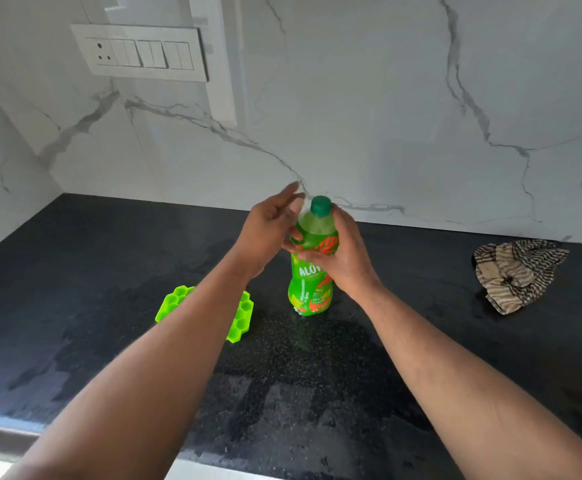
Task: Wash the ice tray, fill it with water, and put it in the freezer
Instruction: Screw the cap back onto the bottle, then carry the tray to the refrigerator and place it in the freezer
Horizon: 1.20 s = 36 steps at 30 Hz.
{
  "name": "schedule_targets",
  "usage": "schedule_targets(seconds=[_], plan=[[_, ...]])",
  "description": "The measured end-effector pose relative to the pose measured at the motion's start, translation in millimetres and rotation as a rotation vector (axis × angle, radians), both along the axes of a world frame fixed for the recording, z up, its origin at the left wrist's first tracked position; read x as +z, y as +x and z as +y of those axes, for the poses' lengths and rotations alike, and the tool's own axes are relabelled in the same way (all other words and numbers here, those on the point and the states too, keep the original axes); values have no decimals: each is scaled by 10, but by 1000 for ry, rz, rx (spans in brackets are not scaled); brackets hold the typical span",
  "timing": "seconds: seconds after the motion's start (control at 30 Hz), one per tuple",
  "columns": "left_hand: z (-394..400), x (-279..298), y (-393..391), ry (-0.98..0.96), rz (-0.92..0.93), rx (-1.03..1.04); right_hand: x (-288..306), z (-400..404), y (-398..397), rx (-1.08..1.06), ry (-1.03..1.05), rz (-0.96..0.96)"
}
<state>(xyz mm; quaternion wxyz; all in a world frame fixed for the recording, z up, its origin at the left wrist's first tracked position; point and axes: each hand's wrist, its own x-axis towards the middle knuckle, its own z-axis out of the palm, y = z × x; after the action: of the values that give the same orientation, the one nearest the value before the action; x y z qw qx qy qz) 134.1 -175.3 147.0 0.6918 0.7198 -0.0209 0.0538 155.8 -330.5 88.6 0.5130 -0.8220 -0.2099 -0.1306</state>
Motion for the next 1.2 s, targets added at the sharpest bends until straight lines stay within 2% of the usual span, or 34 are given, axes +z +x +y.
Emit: schedule_targets(seconds=[0.07,0.13,0.37,0.43,0.53,0.6,0.67,0.73,0.8,1.0,1.2], plan=[[140,-117,-2,-57,62,149,-12,53,93,-36,-2,-12],[381,-312,-38,-17,150,263,-15,125,195,-76,14,-26],[1518,-1150,-355,464,427,573,-56,375,495,-218,21,5],[1821,-1316,-427,589,532,593,-90,429,494,-252,63,65],[2168,-1521,-480,723,677,558,-303,559,286,-376,255,241],[2279,-1570,-481,701,719,488,-577,688,0,-539,350,355],[2340,-1597,-473,590,757,407,-816,882,-353,-622,369,572],[2401,-1632,-448,498,786,359,-937,1118,-643,-549,336,908],[2491,-1707,-414,457,771,311,-1033,1292,-777,-486,265,1070],[2577,-1785,-343,393,742,234,-1101,1680,-820,-617,58,965],[2611,-1810,-236,326,709,172,-1072,1739,-818,-699,-24,903]])
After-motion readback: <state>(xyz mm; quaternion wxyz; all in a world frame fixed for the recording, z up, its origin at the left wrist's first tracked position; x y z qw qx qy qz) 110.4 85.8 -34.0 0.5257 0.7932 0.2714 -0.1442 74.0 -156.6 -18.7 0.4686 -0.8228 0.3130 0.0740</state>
